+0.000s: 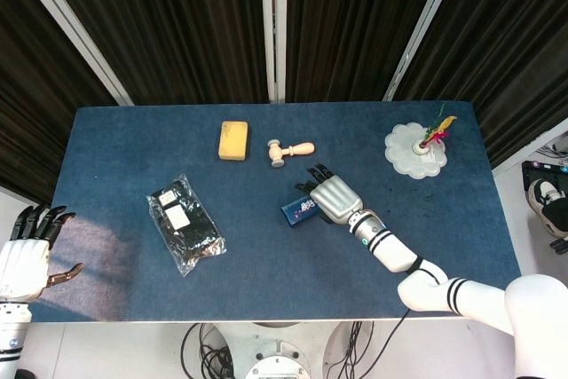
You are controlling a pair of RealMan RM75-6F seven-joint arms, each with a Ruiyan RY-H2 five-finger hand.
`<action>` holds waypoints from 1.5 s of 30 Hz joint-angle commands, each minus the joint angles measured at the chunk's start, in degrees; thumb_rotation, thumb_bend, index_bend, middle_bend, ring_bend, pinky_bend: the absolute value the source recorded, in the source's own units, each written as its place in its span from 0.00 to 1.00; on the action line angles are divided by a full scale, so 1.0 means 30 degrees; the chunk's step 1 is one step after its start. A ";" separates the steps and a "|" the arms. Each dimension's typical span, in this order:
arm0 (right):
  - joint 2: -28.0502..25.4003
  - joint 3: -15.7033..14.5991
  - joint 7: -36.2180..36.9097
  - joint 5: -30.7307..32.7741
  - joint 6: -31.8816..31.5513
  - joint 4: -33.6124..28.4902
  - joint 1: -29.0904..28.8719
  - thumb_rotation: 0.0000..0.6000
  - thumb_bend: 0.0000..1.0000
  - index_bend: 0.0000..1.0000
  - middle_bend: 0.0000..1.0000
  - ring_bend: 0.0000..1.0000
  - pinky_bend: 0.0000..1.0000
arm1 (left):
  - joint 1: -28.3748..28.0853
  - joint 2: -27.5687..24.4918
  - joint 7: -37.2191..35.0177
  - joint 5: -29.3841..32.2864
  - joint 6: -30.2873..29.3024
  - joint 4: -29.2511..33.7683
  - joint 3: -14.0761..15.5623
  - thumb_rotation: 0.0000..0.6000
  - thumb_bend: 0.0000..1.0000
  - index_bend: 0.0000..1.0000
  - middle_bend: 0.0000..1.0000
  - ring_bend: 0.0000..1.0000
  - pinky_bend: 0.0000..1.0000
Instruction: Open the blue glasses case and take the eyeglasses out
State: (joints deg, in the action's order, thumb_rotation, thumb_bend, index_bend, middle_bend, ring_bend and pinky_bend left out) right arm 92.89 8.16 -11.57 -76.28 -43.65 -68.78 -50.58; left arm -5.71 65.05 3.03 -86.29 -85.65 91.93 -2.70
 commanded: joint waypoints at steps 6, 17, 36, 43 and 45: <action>0.0067 -0.0065 0.0091 0.0042 -0.0013 0.0199 -0.0069 1.00 0.34 0.22 0.32 0.02 0.00 | -0.0019 0.0000 0.0002 0.0000 -0.0011 -0.0011 -0.0021 1.00 0.07 0.21 0.12 0.02 0.00; -0.0457 -0.0209 0.0070 0.0174 0.0400 -0.0141 -0.0227 1.00 0.59 0.36 0.42 0.12 0.00 | -0.0070 -0.0004 -0.0028 -0.0002 0.0034 -0.0005 -0.0033 1.00 0.07 0.21 0.12 0.02 0.00; 0.0011 0.0633 -0.2687 0.4606 0.1908 0.0683 -0.1623 1.00 0.45 0.05 0.19 0.02 0.00 | -0.0174 -0.0026 -0.0052 -0.0006 0.0146 0.0018 -0.0054 1.00 0.07 0.21 0.12 0.02 0.00; -0.0802 0.0809 -0.1047 0.2601 0.0372 -0.1954 -0.1279 1.00 0.46 0.00 0.14 0.00 0.00 | -0.0111 -0.0091 -0.0010 0.0019 0.0030 0.0109 -0.0057 1.00 0.07 0.21 0.12 0.02 0.00; -0.1257 0.0549 -0.0283 0.1601 0.0135 -0.3022 -0.1105 1.00 0.48 0.01 0.20 0.00 0.00 | -0.0129 -0.0072 0.0009 0.0005 0.0042 0.0109 -0.0059 1.00 0.07 0.21 0.12 0.02 0.00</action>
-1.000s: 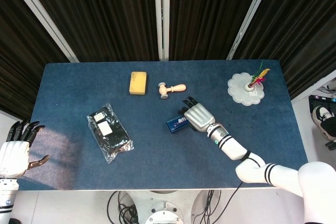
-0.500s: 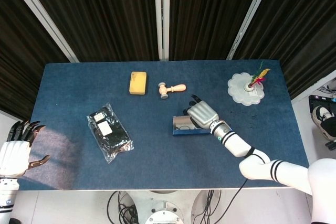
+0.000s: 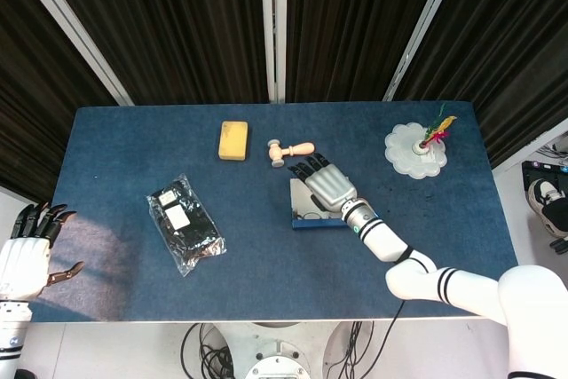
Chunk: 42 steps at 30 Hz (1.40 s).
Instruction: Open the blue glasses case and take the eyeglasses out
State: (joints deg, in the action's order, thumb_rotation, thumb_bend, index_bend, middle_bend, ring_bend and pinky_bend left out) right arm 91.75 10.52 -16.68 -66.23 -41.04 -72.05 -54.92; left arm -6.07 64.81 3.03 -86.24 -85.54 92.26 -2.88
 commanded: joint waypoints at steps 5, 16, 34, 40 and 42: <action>-0.1132 -0.1157 0.2646 -0.3775 -0.0722 -0.3334 0.0408 1.00 0.54 0.05 0.26 0.00 0.00 | -0.0084 0.0071 0.0071 -0.0136 0.0014 0.0012 -0.0002 1.00 0.07 0.21 0.12 0.02 0.00; 0.0152 -0.1919 0.2019 -0.3810 0.0032 -0.2173 0.0193 1.00 0.57 0.06 0.28 0.00 0.00 | 0.0079 0.0156 -0.0045 -0.0191 -0.0212 -0.0077 0.0087 1.00 0.07 0.21 0.12 0.02 0.00; -0.4475 -0.4152 0.1443 -0.4237 -0.4579 -0.5277 0.4495 1.00 0.58 0.07 0.26 0.00 0.00 | 0.0122 0.0329 -0.0113 -0.0478 -0.0428 -0.0173 0.0122 1.00 0.07 0.21 0.12 0.02 0.00; -0.6198 -0.3543 0.2430 -0.2647 -0.5743 -0.5746 0.5885 1.00 0.59 0.02 0.24 0.00 0.00 | 0.0011 0.0243 0.0113 -0.0612 -0.0397 0.0064 0.0085 1.00 0.07 0.21 0.12 0.02 0.00; -0.6569 -0.3317 0.2661 -0.1754 -0.5654 -0.5725 0.6192 1.00 0.61 0.01 0.24 0.00 0.00 | 0.0015 0.0226 0.0167 -0.0599 -0.0405 0.0106 0.0080 1.00 0.07 0.21 0.12 0.02 0.00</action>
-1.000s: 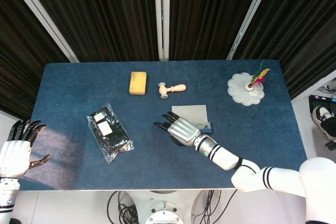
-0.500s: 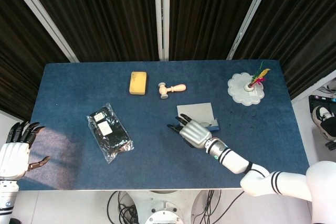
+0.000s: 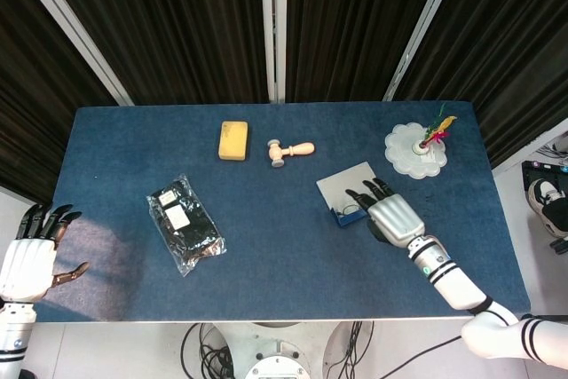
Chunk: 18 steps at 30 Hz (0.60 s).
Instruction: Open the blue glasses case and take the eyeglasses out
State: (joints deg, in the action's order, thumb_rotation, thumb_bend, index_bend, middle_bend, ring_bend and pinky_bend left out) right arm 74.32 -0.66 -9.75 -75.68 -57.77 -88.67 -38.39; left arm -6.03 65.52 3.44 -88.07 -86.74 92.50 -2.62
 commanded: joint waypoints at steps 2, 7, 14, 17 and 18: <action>-0.1008 0.0663 0.0768 0.2357 0.0177 0.0076 0.0965 1.00 0.63 0.01 0.25 0.00 0.00 | -0.0012 -0.0016 0.0056 0.0071 0.0040 0.0053 -0.0020 1.00 0.07 0.21 0.12 0.02 0.00; -0.0800 0.0992 0.1406 0.4286 0.1585 0.1605 0.1225 1.00 0.68 0.00 0.27 0.00 0.00 | -0.0126 -0.0012 0.0118 0.0050 0.0176 0.0082 -0.0043 1.00 0.07 0.21 0.12 0.02 0.00; 0.0362 0.1337 0.2134 0.5293 0.3603 0.4058 0.0996 1.00 0.69 0.00 0.27 0.00 0.00 | -0.0243 -0.0027 0.0276 0.0099 0.0350 0.0193 -0.0064 1.00 0.07 0.21 0.12 0.02 0.00; 0.0880 0.1587 0.2449 0.5167 0.4240 0.4781 0.0715 1.00 0.69 0.00 0.27 0.00 0.00 | -0.0306 -0.0027 0.0363 0.0128 0.0410 0.0259 -0.0101 1.00 0.07 0.21 0.12 0.02 0.00; 0.1042 0.1660 0.2504 0.5080 0.4403 0.4962 0.0604 1.00 0.69 0.00 0.27 0.00 0.00 | -0.0335 -0.0030 0.0391 0.0127 0.0435 0.0277 -0.0113 1.00 0.07 0.21 0.12 0.02 0.00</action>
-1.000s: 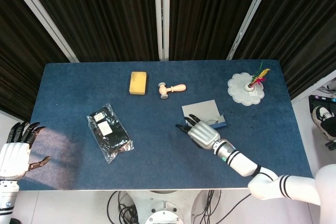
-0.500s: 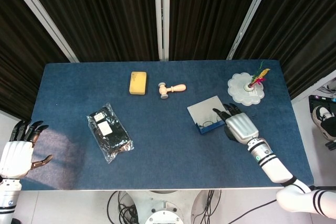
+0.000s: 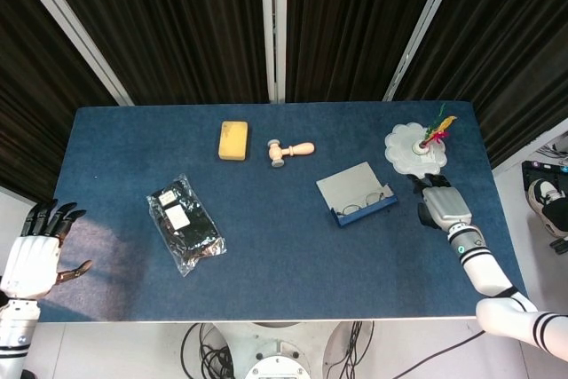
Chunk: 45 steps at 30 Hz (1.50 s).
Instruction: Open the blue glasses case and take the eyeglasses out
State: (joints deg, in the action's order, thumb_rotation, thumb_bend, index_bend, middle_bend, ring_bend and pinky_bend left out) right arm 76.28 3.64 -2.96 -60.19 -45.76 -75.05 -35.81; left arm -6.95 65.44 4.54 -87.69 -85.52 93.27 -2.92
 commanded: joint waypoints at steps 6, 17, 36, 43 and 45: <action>0.1521 0.0762 0.0326 -0.0711 0.1095 0.1039 -0.1078 1.00 0.69 0.00 0.26 0.00 0.00 | -0.0111 -0.0018 0.0123 0.0049 0.0117 0.0108 -0.0043 1.00 0.07 0.21 0.12 0.02 0.00; 0.3732 0.1872 -0.0053 -0.2534 0.2004 0.0118 -0.3497 1.00 0.69 0.00 0.26 0.00 0.00 | 0.0025 -0.0018 -0.0031 0.0161 -0.0025 0.0010 0.0013 1.00 0.07 0.21 0.12 0.02 0.00; 0.6050 0.0543 -0.2627 -0.6978 -0.1486 -0.3601 -0.4070 1.00 0.02 0.00 0.02 0.00 0.00 | 0.0199 0.0007 -0.0522 0.0072 -0.0268 -0.0361 0.0099 1.00 0.07 0.21 0.12 0.02 0.00; 0.7308 0.0281 -0.4154 -0.6534 -0.1534 -0.2985 -0.3935 1.00 0.00 0.00 0.02 0.00 0.00 | 0.0263 0.0009 -0.0567 0.0011 -0.0355 -0.0380 0.0141 1.00 0.07 0.21 0.12 0.02 0.00; 0.7563 0.0314 -0.4534 -0.6247 -0.1448 -0.2693 -0.3932 1.00 0.00 0.00 0.02 0.00 0.00 | 0.0280 -0.0002 -0.0569 0.0001 -0.0374 -0.0371 0.0150 1.00 0.07 0.21 0.12 0.02 0.00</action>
State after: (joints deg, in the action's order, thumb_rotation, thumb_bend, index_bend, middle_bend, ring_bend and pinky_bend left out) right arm 98.32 4.55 -15.82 -79.58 -50.27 -83.81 -47.67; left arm -6.10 65.43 2.82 -87.70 -86.67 92.16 -2.48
